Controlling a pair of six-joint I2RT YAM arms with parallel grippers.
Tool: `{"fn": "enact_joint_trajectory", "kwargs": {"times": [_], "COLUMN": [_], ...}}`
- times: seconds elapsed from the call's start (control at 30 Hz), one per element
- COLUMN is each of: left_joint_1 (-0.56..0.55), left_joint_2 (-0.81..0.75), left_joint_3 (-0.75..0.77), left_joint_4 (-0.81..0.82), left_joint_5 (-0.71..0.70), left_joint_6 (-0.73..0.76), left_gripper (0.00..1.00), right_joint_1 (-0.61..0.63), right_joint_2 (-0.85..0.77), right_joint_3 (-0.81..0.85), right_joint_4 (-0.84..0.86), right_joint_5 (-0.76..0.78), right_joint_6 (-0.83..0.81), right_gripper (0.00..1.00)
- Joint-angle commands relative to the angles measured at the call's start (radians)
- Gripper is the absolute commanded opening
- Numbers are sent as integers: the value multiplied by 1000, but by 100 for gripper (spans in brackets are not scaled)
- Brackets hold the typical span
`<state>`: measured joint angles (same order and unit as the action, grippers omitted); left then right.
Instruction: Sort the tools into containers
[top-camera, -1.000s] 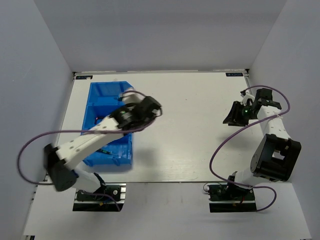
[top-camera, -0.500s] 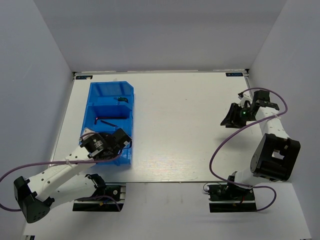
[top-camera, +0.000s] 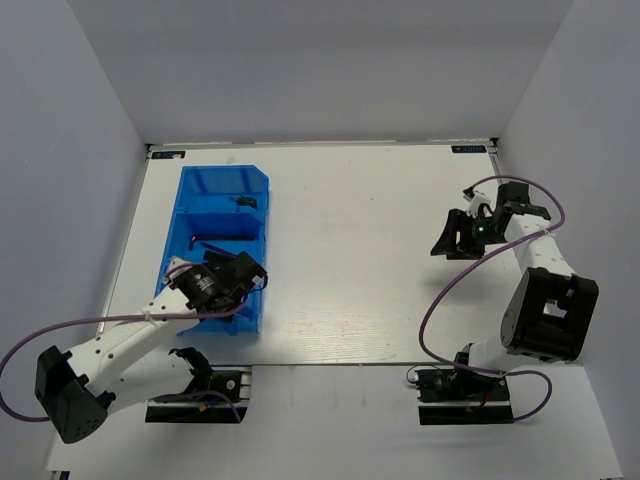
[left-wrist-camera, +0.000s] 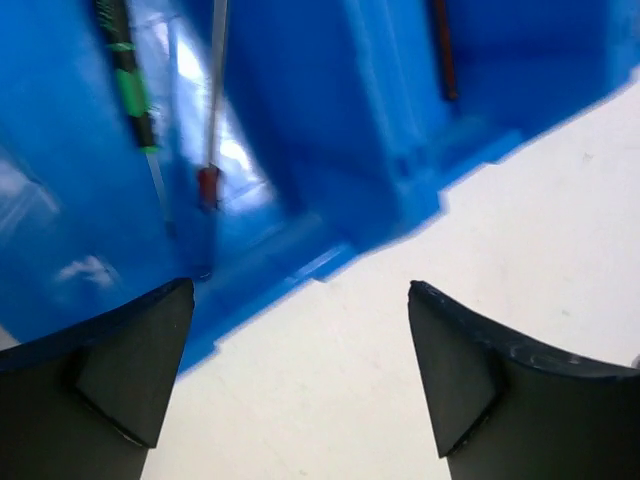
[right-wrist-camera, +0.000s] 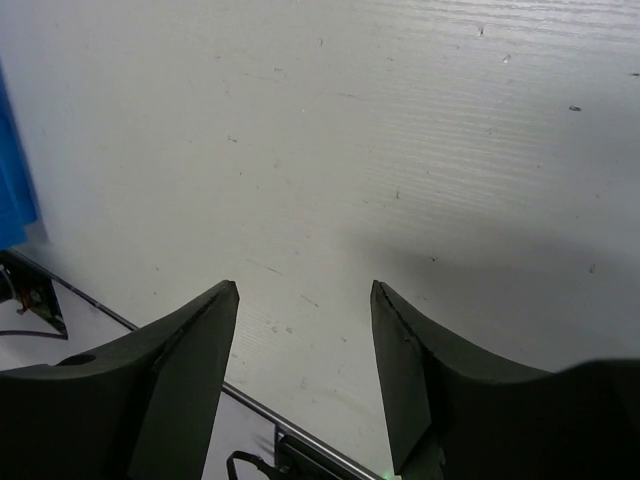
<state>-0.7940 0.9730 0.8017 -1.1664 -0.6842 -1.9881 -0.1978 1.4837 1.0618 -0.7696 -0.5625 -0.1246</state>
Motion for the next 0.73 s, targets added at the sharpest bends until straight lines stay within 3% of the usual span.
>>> {"fn": "enact_joint_trajectory", "kwargs": {"times": [0.0, 0.03, 0.07, 0.17, 0.2, 0.23, 0.27, 0.3, 0.33, 0.37, 0.4, 0.43, 0.47, 0.5, 0.53, 0.57, 0.7], "left_joint_1": [1, -13, -25, -34, -34, -34, -34, -34, -34, -34, -34, -34, -34, -34, -34, -34, -34], "left_joint_2": [36, 79, 99, 170, 179, 179, 179, 179, 179, 194, 208, 252, 280, 302, 315, 316, 242], "left_joint_3": [140, 172, 239, 344, 356, 356, 344, 324, 279, 268, 268, 284, 301, 315, 326, 326, 291], "left_joint_4": [43, 43, 43, 100, 200, 287, 379, 575, 673, 733, 782, 765, 731, 667, 648, 637, 704], "left_joint_5": [-28, -28, -18, 26, 40, 87, 124, 176, 313, 375, 426, 483, 501, 502, 491, 479, 439], "left_joint_6": [77, 104, 144, 377, 461, 703, 833, 962, 1202, 1280, 1354, 1459, 1497, 1531, 1583, 1594, 1640], "left_gripper": [99, 99, 99, 99, 99, 95, 89, 80, 69, 34, 18, 15, 23, 41, 83, 98, 100], "right_joint_1": [15, 17, 24, 31, 31, 35, 41, 44, 47, 52, 52, 54, 54, 52, 55, 52, 49], "right_joint_2": [-25, -28, -37, -46, -48, -57, -59, -60, -72, -80, -94, -111, -129, -140, -161, -184, -264], "right_joint_3": [3, -2, 3, 15, 21, 27, 30, 43, 43, 46, 47, 46, 41, 35, 21, 6, -63], "right_joint_4": [-31, -33, -36, -45, -48, -42, -45, -42, -33, -33, -14, -5, 1, 19, 26, 38, 110], "right_joint_5": [-33, -34, -33, -25, -22, 1, 13, 48, 71, 126, 144, 166, 173, 174, 173, 167, 144], "right_joint_6": [-56, -72, -79, -109, -112, -110, -109, -98, -86, -70, -69, -61, -60, -61, -58, -56, -40], "right_gripper": [62, 64, 76, 78, 79, 91, 91, 91, 91, 91, 91, 91, 91, 91, 91, 91, 91]}}
